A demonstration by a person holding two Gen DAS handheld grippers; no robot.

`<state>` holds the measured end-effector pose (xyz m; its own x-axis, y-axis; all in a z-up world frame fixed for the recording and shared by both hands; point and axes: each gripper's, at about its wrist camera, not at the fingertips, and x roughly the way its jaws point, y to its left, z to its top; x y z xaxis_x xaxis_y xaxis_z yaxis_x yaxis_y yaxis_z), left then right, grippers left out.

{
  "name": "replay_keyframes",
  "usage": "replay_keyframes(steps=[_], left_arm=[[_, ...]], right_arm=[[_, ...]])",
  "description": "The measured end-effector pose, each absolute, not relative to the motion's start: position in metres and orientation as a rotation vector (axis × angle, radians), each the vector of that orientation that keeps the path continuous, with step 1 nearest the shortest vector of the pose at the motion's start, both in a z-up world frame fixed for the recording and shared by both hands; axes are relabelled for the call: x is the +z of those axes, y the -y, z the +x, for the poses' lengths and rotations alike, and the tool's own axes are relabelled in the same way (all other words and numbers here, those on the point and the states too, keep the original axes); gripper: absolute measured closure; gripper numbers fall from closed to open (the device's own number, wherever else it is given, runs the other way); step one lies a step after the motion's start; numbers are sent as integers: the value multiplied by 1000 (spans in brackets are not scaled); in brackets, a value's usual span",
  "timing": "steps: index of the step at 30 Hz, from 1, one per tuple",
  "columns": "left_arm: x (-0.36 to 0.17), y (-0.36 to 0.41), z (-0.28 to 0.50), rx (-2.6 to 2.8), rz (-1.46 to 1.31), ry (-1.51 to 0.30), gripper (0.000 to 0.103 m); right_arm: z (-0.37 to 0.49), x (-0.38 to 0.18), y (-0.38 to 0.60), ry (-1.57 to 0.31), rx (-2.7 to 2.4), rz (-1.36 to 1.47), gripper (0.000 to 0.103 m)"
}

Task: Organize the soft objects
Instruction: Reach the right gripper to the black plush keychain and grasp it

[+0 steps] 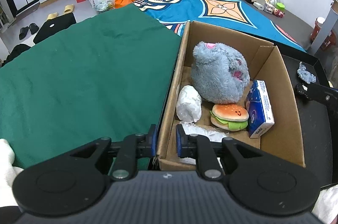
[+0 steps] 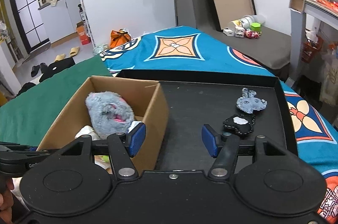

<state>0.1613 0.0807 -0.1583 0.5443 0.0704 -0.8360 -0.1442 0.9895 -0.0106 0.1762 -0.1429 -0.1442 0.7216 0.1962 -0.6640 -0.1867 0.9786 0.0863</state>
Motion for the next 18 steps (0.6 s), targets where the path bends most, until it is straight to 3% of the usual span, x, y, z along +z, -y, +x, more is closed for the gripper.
replay_keyframes(steps=[9, 18], left_arm=[[-155, -69, 165, 165, -28, -1000, 56], [-153, -56, 176, 202, 51, -1007, 43]], right_arm=[[191, -150, 176, -729, 163, 95, 43], [210, -164, 209, -727, 107, 162, 43]])
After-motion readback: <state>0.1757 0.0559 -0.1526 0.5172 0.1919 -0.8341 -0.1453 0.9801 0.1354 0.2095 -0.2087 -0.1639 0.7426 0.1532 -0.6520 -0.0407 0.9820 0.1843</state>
